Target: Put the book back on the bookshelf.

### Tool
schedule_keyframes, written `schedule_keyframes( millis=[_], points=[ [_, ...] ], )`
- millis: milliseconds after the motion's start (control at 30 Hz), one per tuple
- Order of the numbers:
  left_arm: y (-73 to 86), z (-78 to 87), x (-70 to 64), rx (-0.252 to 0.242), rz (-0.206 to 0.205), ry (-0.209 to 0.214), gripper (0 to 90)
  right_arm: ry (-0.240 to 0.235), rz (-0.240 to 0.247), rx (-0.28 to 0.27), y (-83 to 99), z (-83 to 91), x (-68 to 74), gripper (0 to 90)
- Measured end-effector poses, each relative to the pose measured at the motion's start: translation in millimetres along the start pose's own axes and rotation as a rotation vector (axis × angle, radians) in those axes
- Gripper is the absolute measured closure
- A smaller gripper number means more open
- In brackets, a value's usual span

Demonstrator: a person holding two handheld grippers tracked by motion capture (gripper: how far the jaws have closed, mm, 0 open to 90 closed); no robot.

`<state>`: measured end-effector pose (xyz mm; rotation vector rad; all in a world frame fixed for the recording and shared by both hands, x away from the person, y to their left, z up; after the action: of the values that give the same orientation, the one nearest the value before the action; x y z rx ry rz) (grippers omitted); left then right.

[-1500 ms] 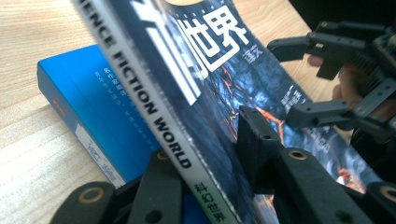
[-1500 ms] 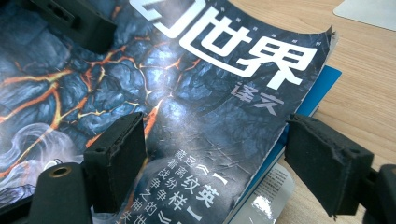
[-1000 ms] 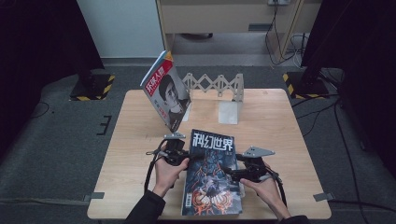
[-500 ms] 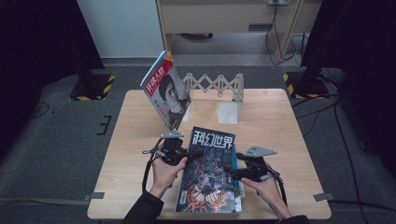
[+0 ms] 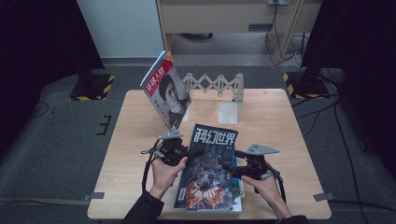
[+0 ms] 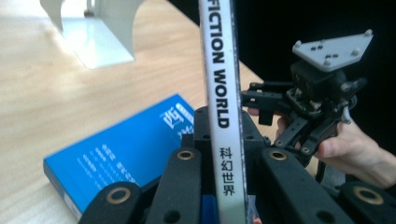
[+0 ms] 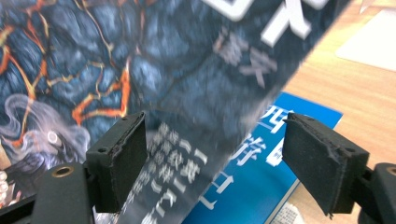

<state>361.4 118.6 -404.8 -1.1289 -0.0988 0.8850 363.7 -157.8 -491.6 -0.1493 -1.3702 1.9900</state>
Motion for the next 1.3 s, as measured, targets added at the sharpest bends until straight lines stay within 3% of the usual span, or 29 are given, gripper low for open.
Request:
schedule_keyframes(
  millis=[233, 533, 700, 900, 1133, 1300],
  points=[
    [-12.1, 6.9, -1.1, -0.065, 0.000, -0.007, 82.4, 0.019, -0.003, -0.013, -1.6, 4.2, -3.2, 22.2],
    [-33.5, 23.6, -4.1, -0.139, -0.012, -0.040, 82.5, 0.083, 0.005, -0.038, -3.2, 18.9, -15.5, 21.9],
    [-51.2, 39.0, -9.3, -0.209, -0.043, -0.095, 82.5, 0.141, 0.009, -0.032, -1.5, 25.0, -23.8, 21.3],
    [-66.7, 52.5, -11.4, -0.262, -0.095, -0.209, 82.5, 0.203, 0.019, -0.004, 2.1, 30.3, -34.8, 20.6],
    [-78.5, 70.1, 6.8, -0.334, -0.061, -0.259, 82.5, 0.251, 0.011, 0.010, 6.0, 34.5, -43.6, 19.9],
    [-89.7, 80.3, 16.6, -0.389, -0.058, -0.328, 82.5, 0.276, 0.001, 0.031, 11.0, 35.5, -49.8, 19.3]
  ],
)
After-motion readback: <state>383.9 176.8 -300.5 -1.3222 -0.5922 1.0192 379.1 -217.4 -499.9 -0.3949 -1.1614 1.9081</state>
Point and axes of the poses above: each handheld gripper's, and its own axes: z roughly backward along the jaws, y roughly out of its underside, x roughly to its left, the point moved 1 cm from there along -z, roughly forward along the jaws, and after that the axes turned 5 degrees about -y, right-handed, at the moved point
